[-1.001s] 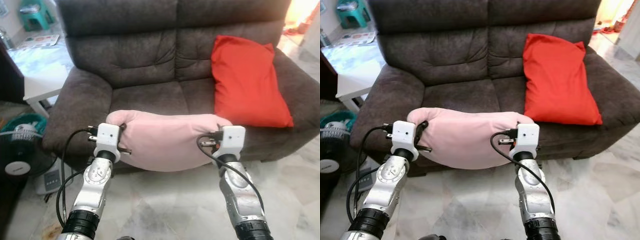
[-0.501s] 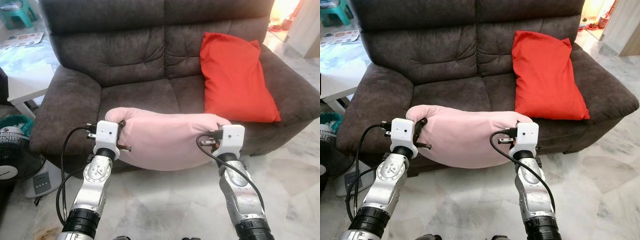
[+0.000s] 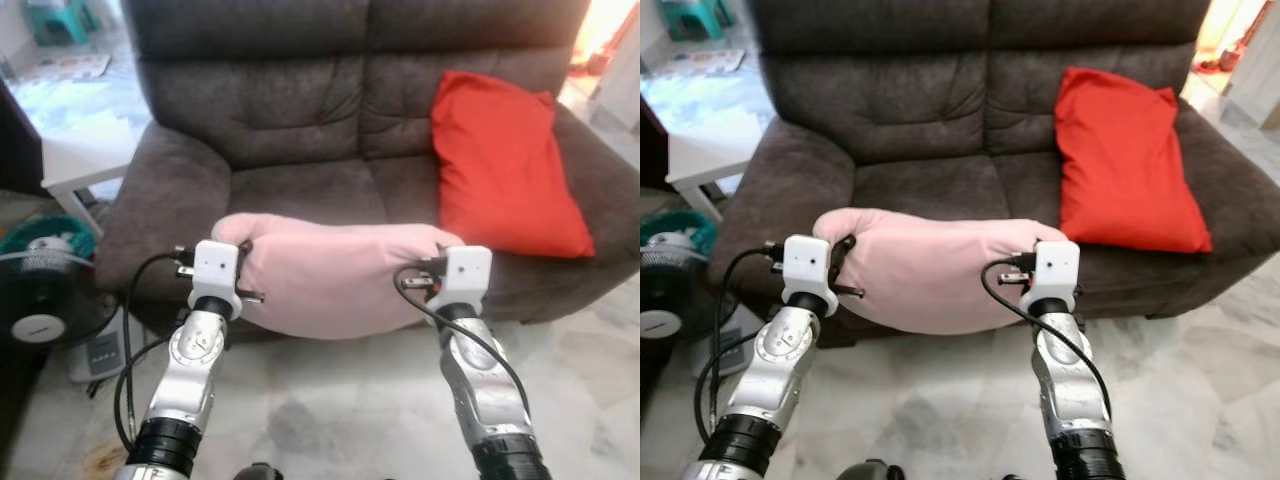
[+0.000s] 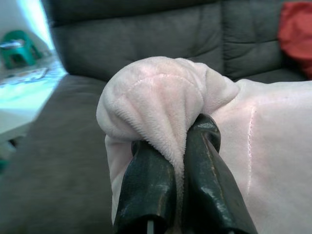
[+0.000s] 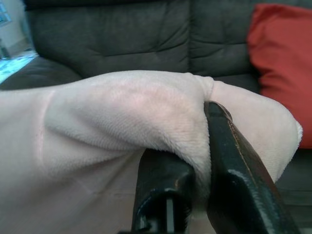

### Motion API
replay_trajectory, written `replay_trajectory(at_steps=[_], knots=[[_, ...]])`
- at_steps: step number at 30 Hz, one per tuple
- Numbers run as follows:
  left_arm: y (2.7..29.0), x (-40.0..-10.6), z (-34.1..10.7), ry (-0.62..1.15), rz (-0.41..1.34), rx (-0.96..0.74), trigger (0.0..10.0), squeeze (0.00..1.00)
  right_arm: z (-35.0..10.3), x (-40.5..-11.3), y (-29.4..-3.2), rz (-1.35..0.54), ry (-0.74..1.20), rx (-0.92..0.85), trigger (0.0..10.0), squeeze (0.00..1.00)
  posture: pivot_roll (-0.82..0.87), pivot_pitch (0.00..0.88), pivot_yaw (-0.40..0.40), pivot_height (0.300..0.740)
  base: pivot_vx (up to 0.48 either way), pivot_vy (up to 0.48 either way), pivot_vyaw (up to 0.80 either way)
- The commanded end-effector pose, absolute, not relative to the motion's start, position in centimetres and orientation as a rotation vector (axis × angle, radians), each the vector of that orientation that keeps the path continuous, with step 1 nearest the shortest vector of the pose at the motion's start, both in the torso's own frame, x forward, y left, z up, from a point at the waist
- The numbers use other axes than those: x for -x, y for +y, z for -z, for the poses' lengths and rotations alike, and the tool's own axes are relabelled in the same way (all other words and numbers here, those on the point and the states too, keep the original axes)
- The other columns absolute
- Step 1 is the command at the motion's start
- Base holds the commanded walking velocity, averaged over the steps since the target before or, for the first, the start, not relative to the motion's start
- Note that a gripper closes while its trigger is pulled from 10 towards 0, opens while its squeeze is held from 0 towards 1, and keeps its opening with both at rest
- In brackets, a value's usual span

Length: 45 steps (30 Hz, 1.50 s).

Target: Move the pillow to the sofa from floor

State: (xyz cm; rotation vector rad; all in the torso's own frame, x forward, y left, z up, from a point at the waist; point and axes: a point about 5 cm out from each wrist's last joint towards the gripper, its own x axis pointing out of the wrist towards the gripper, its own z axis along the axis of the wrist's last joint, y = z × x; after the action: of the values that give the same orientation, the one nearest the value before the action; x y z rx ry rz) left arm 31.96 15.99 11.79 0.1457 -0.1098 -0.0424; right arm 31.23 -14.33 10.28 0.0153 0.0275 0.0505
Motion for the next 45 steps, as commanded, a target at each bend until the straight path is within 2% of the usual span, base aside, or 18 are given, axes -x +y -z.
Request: replay_trajectory(at_steps=[1,5,23,26,28,30,32,35,45], knots=[[16.4,-32.1,-12.7,-0.145,0.005,-0.124,10.0,0.00,-11.6,-31.5,-15.9,0.004,-0.032,-0.020,10.0,0.00,0.10,0.098,0.007,0.740,0.000,0.480,0.00],[16.3,-32.1,-12.7,-0.147,0.005,-0.127,10.0,0.00,-11.6,-31.5,-15.9,0.002,-0.033,-0.018,10.0,0.00,0.10,0.100,0.007,0.740,0.000,0.441,0.00],[14.7,-32.3,-17.0,-0.312,0.070,-0.167,10.0,0.00,-12.9,-31.8,-16.3,-0.009,-0.078,-0.002,10.0,0.00,0.11,0.094,0.003,0.740,0.000,0.000,0.00],[14.9,-32.1,-17.2,-0.327,0.054,-0.205,10.0,0.00,-13.2,-31.8,-16.2,-0.023,-0.088,0.011,10.0,0.00,0.11,0.090,0.003,0.740,0.000,0.000,0.00],[15.5,-31.7,-17.5,-0.360,0.040,-0.328,10.0,0.00,-13.9,-31.8,-16.1,-0.045,-0.121,0.013,10.0,0.00,0.10,0.085,0.004,0.740,0.000,0.000,0.00],[16.0,-31.4,-17.8,-0.378,0.030,-0.376,10.0,0.00,-14.2,-31.8,-16.0,-0.056,-0.130,0.022,10.0,0.00,0.10,0.083,0.003,0.740,0.000,0.000,0.00],[17.0,-31.2,-18.4,-0.390,-0.006,-0.359,10.0,0.00,-14.6,-31.9,-15.8,-0.072,-0.146,0.030,10.0,0.00,0.11,0.082,0.000,0.740,0.000,0.000,0.00],[17.1,-31.0,-18.7,-0.398,-0.004,-0.355,10.0,0.00,-14.8,-31.9,-15.7,-0.077,-0.150,0.035,10.0,0.00,0.11,0.078,0.001,0.740,0.000,0.000,0.00],[15.7,-30.5,-18.5,-0.383,0.010,-0.276,10.0,0.00,-15.4,-31.6,-15.1,-0.122,-0.174,0.058,10.0,0.00,0.10,0.055,-0.001,0.740,0.205,0.000,0.26]])
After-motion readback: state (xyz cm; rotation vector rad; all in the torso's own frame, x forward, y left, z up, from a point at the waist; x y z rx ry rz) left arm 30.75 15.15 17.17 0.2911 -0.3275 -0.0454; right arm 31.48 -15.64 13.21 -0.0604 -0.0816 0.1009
